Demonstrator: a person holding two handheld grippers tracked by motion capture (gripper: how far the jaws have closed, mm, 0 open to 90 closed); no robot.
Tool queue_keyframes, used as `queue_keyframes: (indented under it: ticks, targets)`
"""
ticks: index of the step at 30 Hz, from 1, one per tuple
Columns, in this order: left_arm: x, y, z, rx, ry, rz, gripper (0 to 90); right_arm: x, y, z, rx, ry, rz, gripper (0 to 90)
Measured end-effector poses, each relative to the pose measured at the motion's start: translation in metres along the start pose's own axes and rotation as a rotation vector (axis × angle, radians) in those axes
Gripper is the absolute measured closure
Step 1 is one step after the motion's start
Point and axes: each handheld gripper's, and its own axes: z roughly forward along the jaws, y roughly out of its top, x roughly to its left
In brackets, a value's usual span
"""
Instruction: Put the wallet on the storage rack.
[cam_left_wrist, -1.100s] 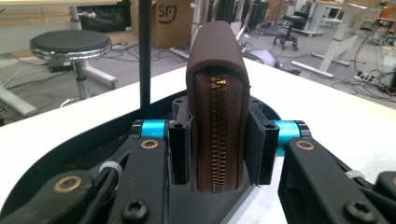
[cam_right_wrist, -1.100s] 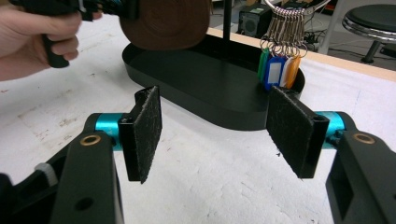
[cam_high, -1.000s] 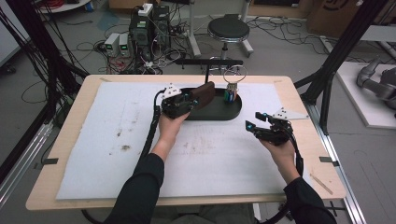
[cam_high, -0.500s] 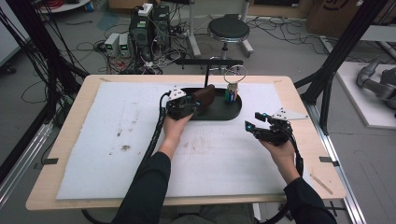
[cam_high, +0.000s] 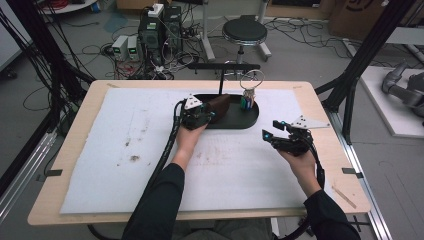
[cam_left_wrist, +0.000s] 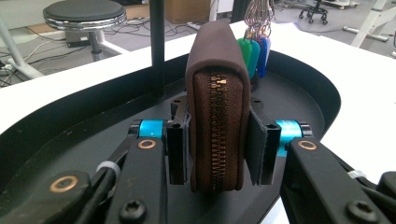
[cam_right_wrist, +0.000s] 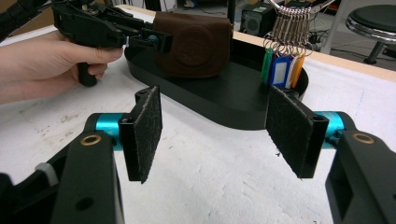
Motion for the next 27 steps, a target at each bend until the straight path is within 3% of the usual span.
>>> queue_keyframes:
  ticks: [4, 10, 20, 27]
  targets:
    - [0.001, -0.001, 0.0, 0.006, -0.005, -0.013, 62.9, 0.0, 0.0, 0.0, 0.004, -0.001, -0.002, 37.3]
    - [-0.001, -0.002, 0.001, 0.041, 0.001, -0.029, 49.4, -0.002, -0.001, -0.002, 0.0, -0.002, 0.002, 37.3]
    - [-0.008, 0.009, -0.016, 0.097, 0.054, 0.024, 32.6, -0.003, 0.0, -0.002, -0.007, -0.008, 0.002, 37.3]
    - [-0.019, 0.011, -0.047, 0.101, 0.067, 0.084, 30.5, -0.004, 0.0, -0.002, -0.008, -0.013, 0.004, 37.3]
